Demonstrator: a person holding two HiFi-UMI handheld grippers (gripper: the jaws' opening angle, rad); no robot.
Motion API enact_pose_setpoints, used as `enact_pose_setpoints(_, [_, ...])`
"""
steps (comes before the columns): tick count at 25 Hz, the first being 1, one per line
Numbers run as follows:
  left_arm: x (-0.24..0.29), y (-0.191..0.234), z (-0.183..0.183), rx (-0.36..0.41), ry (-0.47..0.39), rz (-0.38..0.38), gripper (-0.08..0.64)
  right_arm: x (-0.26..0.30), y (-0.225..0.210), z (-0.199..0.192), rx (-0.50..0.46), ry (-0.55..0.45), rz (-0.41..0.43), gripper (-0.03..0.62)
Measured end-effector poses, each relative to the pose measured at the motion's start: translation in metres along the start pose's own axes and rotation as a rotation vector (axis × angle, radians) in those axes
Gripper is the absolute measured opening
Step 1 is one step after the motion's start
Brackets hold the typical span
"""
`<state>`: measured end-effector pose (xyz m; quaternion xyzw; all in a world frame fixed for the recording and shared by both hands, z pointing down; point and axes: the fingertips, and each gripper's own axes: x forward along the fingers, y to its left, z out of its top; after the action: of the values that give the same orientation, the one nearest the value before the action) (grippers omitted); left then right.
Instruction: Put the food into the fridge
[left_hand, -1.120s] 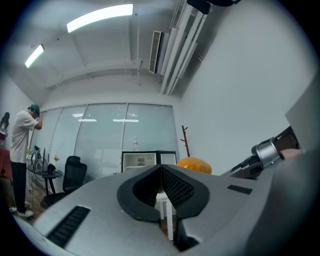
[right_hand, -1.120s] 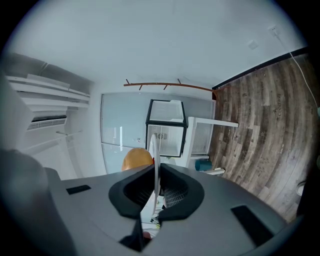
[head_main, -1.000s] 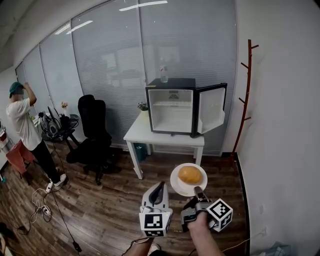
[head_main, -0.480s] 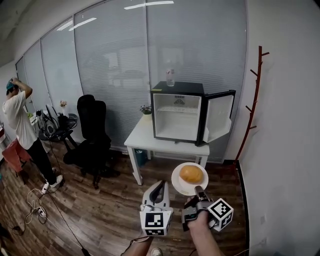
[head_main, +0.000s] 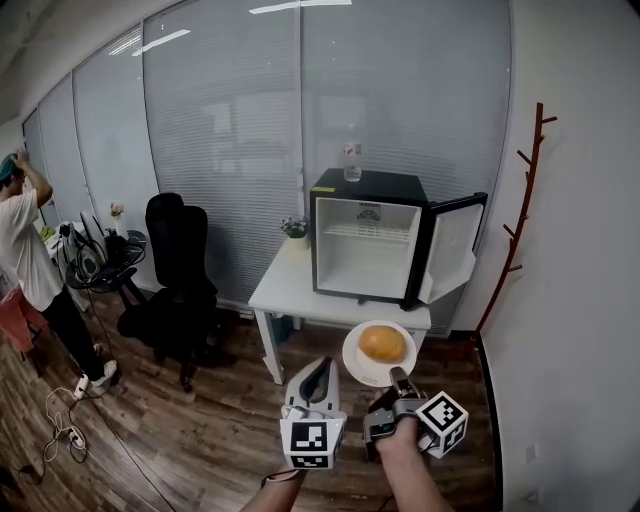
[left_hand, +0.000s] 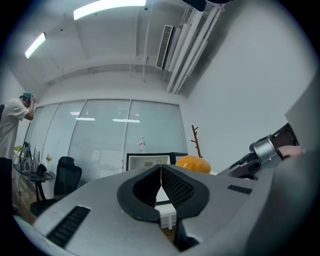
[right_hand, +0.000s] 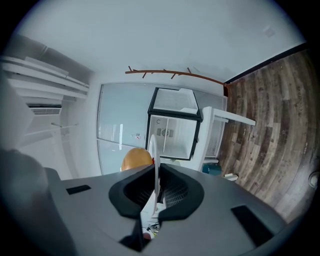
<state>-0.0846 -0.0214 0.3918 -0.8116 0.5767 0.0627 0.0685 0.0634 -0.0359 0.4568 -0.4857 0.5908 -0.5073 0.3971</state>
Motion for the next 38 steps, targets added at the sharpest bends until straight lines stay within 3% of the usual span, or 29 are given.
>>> enact_pose_setpoints(6, [0.032, 0.033, -0.005, -0.008, -0.013, -0.004, 0.029, 0.040, 0.006, -0.005, 0.014, -0.019, 0.011, 0.040])
enact_pose_setpoints(13, [0.076, 0.038, -0.025, -0.016, 0.002, -0.015, 0.029, 0.081, -0.007, 0.009, 0.030, -0.024, -0.003, 0.040])
enact_pose_setpoints(38, [0.307, 0.014, -0.057, 0.041, 0.029, 0.086, 0.029, 0.285, -0.024, 0.152, 0.064, 0.081, 0.002, 0.040])
